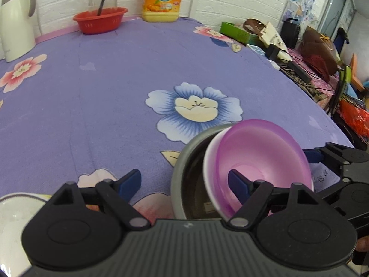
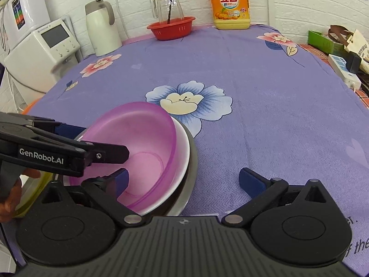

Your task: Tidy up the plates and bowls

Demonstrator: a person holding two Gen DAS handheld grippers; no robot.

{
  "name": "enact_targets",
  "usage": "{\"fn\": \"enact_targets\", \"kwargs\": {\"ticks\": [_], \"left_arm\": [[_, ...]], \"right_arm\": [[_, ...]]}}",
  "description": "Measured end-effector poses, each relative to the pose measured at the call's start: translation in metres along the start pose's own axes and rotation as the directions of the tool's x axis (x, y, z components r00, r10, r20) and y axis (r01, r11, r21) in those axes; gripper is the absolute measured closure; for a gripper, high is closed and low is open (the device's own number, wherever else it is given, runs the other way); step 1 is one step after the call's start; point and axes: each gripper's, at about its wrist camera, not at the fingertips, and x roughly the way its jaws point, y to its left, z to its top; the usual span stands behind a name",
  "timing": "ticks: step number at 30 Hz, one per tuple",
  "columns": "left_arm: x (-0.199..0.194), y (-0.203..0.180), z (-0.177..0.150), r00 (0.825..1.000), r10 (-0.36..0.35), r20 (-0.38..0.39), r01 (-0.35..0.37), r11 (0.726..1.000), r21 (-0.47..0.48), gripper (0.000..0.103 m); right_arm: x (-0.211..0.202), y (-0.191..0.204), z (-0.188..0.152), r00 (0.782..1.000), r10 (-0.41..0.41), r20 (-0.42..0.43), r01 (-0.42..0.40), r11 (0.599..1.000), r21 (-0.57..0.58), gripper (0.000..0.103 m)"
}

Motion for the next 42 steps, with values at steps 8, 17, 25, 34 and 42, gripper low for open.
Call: {"fn": "enact_targets", "kwargs": {"ticks": [8, 17, 25, 34, 42], "left_arm": [[0.003, 0.005, -0.002, 0.999, -0.049, 0.001, 0.049, 0.998, -0.031, 0.025], [0.004, 0.005, -0.003, 0.998, -0.055, 0.007, 0.055, 0.997, -0.051, 0.025], [0.003, 0.004, -0.006, 0.996, -0.087, 0.009, 0.088, 0.996, -0.028, 0.028], [0.002, 0.007, -0.007, 0.996, -0.083, 0.014, 0.084, 0.994, -0.064, 0.028], [0.002, 0.003, -0.008, 0.995, -0.100, 0.019, 0.101, 0.993, -0.064, 0.030]], "right_arm": [[0.002, 0.002, 0.005, 0.999, 0.007, -0.032, -0.008, 1.000, -0.016, 0.000], [-0.002, 0.014, 0.005, 0.998, 0.057, -0.040, -0.055, 0.997, 0.047, 0.000], [-0.006, 0.010, -0.004, 0.999, 0.054, -0.006, -0.053, 0.997, 0.056, 0.000], [-0.007, 0.018, -0.002, 0.999, 0.048, -0.006, -0.048, 0.996, 0.070, 0.000], [-0.013, 0.014, -0.008, 0.997, 0.077, 0.028, -0.080, 0.990, 0.116, 0.000]]}}
